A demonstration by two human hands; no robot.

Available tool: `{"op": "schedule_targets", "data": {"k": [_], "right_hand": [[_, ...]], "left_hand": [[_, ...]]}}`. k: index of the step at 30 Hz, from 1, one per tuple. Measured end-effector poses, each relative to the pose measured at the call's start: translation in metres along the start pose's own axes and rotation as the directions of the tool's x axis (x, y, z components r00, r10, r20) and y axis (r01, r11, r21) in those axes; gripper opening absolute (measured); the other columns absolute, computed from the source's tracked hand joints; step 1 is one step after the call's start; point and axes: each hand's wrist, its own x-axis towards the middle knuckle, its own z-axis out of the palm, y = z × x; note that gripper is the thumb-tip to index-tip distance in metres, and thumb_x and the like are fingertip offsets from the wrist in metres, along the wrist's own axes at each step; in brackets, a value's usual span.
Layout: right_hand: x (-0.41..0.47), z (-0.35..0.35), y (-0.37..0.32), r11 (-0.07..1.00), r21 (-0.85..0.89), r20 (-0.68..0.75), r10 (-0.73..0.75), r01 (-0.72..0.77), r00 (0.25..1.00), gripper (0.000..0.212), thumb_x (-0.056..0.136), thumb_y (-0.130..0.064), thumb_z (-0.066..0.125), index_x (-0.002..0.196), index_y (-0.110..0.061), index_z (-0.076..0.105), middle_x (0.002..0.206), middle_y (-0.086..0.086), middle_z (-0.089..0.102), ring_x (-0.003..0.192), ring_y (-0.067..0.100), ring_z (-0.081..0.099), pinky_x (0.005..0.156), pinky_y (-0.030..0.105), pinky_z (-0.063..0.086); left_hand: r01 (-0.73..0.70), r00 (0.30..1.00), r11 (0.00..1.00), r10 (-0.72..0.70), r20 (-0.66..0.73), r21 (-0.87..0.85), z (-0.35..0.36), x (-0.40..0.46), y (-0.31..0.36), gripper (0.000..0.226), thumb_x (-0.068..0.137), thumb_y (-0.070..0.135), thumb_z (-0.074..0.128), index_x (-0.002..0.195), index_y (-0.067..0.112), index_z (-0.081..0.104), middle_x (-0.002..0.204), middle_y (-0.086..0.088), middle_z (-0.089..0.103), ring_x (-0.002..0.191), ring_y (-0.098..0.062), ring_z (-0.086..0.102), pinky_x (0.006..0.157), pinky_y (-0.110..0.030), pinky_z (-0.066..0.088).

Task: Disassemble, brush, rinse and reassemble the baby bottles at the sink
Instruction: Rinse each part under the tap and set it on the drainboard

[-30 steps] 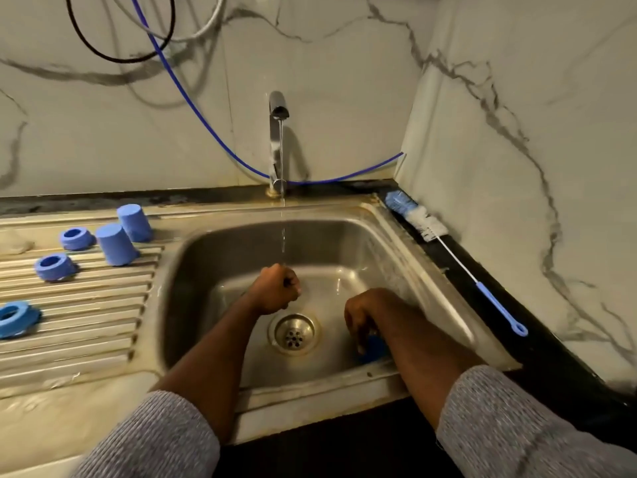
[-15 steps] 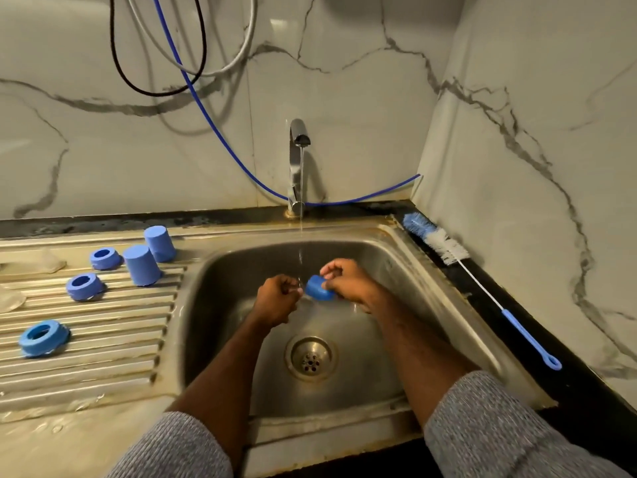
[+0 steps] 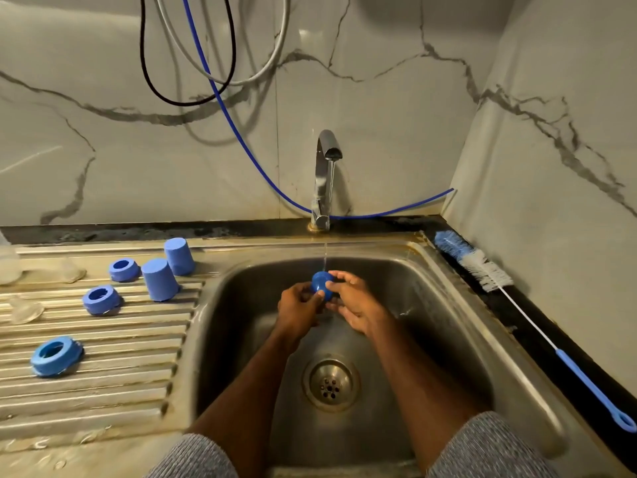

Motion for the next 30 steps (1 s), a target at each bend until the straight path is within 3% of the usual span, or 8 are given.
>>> {"op": "schedule_targets", "data": {"k": [7, 10, 14, 17, 21, 25, 28, 30], "right_hand": [[-0.01, -0.002, -0.005, 1.0, 0.007, 0.036, 0.006, -0.007, 0.999, 0.024, 0.096, -0.013, 0.065, 0.119, -0.012, 0.061, 0.111, 0.013, 0.068, 0.089, 0.019, 0.069, 0.067, 0.028, 0.059], [-0.011, 0.002, -0.006, 1.0, -0.007, 0.056, -0.006, 0.006, 0.998, 0.014, 0.099, -0.021, 0.061, 0.11, -0.012, 0.064, 0.104, 0.016, 0.067, 0.078, 0.021, 0.066, 0.063, 0.03, 0.059], [-0.011, 0.001, -0.006, 0.999, 0.029, 0.135, -0.037, 0.033, 0.99, 0.018, 0.102, -0.022, 0.056, 0.113, -0.01, 0.065, 0.106, 0.019, 0.07, 0.085, 0.027, 0.07, 0.074, 0.037, 0.059], [-0.015, 0.003, -0.006, 0.992, -0.096, 0.16, -0.072, 0.088, 0.985, 0.023, 0.102, -0.027, 0.054, 0.113, -0.012, 0.067, 0.1, 0.013, 0.073, 0.076, 0.017, 0.068, 0.067, 0.029, 0.053], [-0.016, 0.004, -0.009, 0.948, -0.285, 0.157, -0.103, 0.145, 0.982, 0.026, 0.102, -0.039, 0.052, 0.113, -0.02, 0.067, 0.1, 0.005, 0.071, 0.087, 0.016, 0.062, 0.075, 0.036, 0.048], [-0.022, 0.001, -0.016, 0.858, -0.478, 0.17, -0.12, 0.188, 0.978, 0.021, 0.104, -0.044, 0.046, 0.1, -0.028, 0.059, 0.103, 0.008, 0.067, 0.095, 0.021, 0.063, 0.077, 0.037, 0.048], [-0.021, 0.0, -0.019, 0.877, -0.459, 0.087, -0.119, 0.145, 0.989, 0.037, 0.105, -0.054, 0.033, 0.108, -0.026, 0.058, 0.107, 0.003, 0.065, 0.1, 0.019, 0.061, 0.078, 0.034, 0.045], [-0.017, 0.002, -0.016, 0.874, -0.445, 0.034, -0.201, 0.195, 0.979, 0.036, 0.105, -0.054, 0.031, 0.105, -0.028, 0.056, 0.109, 0.001, 0.064, 0.106, 0.022, 0.06, 0.084, 0.036, 0.045]], "left_hand": [[-0.027, 0.999, 0.998, 0.028, 0.021, -0.049, 0.001, 0.002, 0.003, 0.027, 0.101, 0.031, 0.059, 0.118, 0.011, 0.067, 0.089, -0.01, 0.075, 0.073, -0.019, 0.072, 0.064, -0.031, 0.057], [0.07, 0.996, 0.981, -0.059, 0.067, -0.179, 0.0, 0.001, 0.008, 0.032, 0.108, 0.026, 0.044, 0.117, 0.003, 0.064, 0.081, -0.014, 0.066, 0.066, -0.018, 0.061, 0.062, -0.031, 0.052], [0.226, 0.973, 0.914, -0.195, 0.124, -0.338, -0.002, -0.003, 0.019, 0.039, 0.11, 0.03, 0.03, 0.115, 0.006, 0.06, 0.085, -0.017, 0.067, 0.067, -0.018, 0.057, 0.065, -0.029, 0.045], [0.314, 0.949, 0.855, -0.278, 0.148, -0.413, -0.004, -0.005, 0.022, 0.044, 0.11, 0.035, 0.026, 0.113, 0.007, 0.06, 0.072, -0.01, 0.067, 0.063, -0.015, 0.054, 0.064, -0.028, 0.041], [0.263, 0.965, 0.897, -0.25, 0.083, -0.354, 0.0, -0.003, 0.021, 0.047, 0.11, 0.042, 0.026, 0.11, 0.009, 0.059, 0.066, -0.006, 0.056, 0.059, -0.014, 0.047, 0.059, -0.028, 0.038], [0.15, 0.987, 0.945, -0.127, 0.097, -0.29, 0.001, -0.002, 0.018, 0.044, 0.107, 0.046, 0.034, 0.126, 0.009, 0.051, 0.08, -0.01, 0.057, 0.059, -0.013, 0.05, 0.053, -0.025, 0.042], [0.225, 0.971, 0.916, -0.183, 0.153, -0.331, 0.002, -0.001, 0.019, 0.053, 0.106, 0.052, 0.031, 0.125, 0.008, 0.055, 0.068, -0.003, 0.052, 0.053, -0.011, 0.045, 0.05, -0.024, 0.036], [0.293, 0.951, 0.885, -0.23, 0.206, -0.362, 0.002, 0.0, 0.022, 0.059, 0.105, 0.056, 0.028, 0.123, 0.007, 0.056, 0.064, -0.001, 0.049, 0.051, -0.011, 0.041, 0.047, -0.024, 0.033]]}}
